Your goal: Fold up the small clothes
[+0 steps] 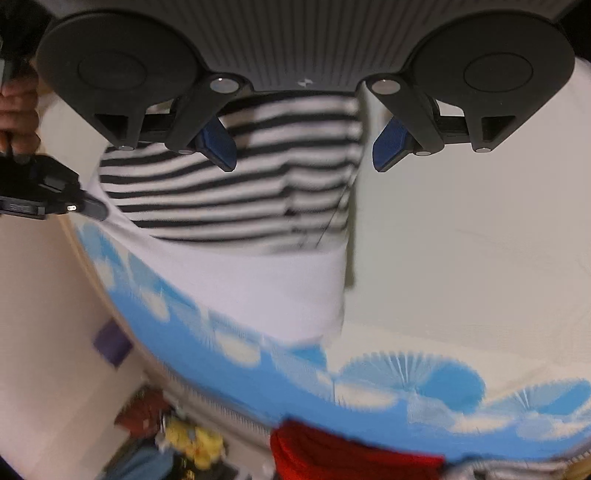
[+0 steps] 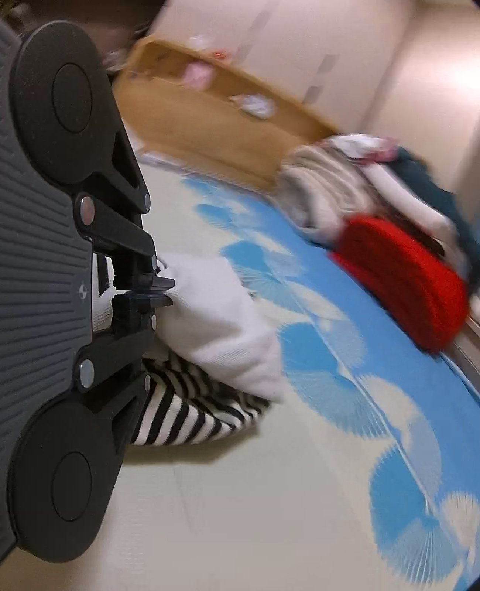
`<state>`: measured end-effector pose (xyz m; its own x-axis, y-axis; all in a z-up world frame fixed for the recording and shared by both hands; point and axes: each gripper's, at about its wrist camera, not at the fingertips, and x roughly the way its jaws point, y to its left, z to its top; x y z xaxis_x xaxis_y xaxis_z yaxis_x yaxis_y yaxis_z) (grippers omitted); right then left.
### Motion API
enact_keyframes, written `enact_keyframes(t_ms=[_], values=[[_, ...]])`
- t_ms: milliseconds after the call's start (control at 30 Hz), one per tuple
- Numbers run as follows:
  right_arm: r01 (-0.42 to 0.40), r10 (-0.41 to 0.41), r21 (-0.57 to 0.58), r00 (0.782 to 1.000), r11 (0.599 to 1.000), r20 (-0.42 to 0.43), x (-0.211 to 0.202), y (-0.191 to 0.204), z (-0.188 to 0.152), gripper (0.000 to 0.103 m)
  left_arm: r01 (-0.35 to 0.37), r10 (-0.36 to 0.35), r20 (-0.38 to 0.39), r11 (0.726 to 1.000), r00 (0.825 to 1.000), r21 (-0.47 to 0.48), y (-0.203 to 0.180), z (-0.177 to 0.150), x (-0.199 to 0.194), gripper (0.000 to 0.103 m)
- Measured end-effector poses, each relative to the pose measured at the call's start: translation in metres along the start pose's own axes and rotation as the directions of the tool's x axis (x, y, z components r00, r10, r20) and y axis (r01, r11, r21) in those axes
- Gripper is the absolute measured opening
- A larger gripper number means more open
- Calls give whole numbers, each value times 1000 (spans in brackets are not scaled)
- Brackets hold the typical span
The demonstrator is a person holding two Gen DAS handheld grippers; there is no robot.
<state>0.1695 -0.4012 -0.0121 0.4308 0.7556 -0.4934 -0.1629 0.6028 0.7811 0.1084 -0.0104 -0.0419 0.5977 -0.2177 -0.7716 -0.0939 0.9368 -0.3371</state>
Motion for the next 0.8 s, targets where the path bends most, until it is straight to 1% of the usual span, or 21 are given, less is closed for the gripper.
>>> enact_keyframes(t_ms=[33,67,100,133,200,300,333,367,400,433,467,500,533,567,600,667,733,767,800], values=[[79,-79,-7,996,997,-35,6,-6,-4,0,-14,14,-37,1000,999,15,0,-6,7,85],[147,-148,-17,986,989,-79,14,-12,-9,0,-36,38,-70,999,997,34,0,-10,14,85],[200,-202,-31,972,979,-118,23,-17,-15,0,-57,61,-98,997,993,50,0,-14,19,86],[221,-226,-48,964,974,-140,30,-18,-20,0,-66,71,-107,996,992,54,1,-16,20,85],[227,-239,-98,963,969,-127,34,-10,-24,0,-62,65,-88,997,994,41,0,-13,12,85],[231,-241,-105,966,967,-98,30,-8,-22,0,11,-11,-34,1000,999,17,1,-7,1,85],[233,-243,-106,966,967,-88,30,-8,-21,0,6,-5,-45,999,999,36,1,-8,5,85],[232,-241,-108,968,967,-75,29,-7,-21,1,-28,34,-76,997,997,69,1,-11,12,85],[229,-236,-108,970,967,-52,26,-6,-20,1,-71,84,-112,991,990,113,1,-15,22,86],[227,-231,-111,973,968,-26,30,-7,-17,7,-115,135,-135,982,982,147,0,-19,30,86],[233,-235,-119,972,965,1,24,-4,-17,9,-122,141,-128,982,982,146,2,-20,29,86],[228,-228,-126,974,966,13,22,-4,-13,16,-109,124,-119,986,985,122,5,-19,26,85],[208,-207,-134,978,969,15,18,-4,-12,37,-88,96,-109,993,989,82,8,-17,20,85],[181,-182,-142,983,973,5,15,-4,-13,52,-69,73,-95,996,993,49,10,-15,16,84],[146,-151,-155,988,977,-24,12,-4,-16,54,-51,52,-76,998,996,21,12,-14,10,84],[109,-128,-189,988,976,-89,17,-3,-22,53,-23,23,-38,1000,999,-7,10,-8,4,84],[135,-173,-258,976,957,-131,25,-1,-33,51,-5,5,-16,1000,1000,-15,4,-2,3,84],[156,-207,-298,967,942,-151,28,-1,-38,32,0,-1,-9,1000,1000,-14,1,-1,3,84],[155,-222,-326,959,933,-179,31,-1,-43,13,5,-5,-4,1000,1000,-11,-2,1,3,84]])
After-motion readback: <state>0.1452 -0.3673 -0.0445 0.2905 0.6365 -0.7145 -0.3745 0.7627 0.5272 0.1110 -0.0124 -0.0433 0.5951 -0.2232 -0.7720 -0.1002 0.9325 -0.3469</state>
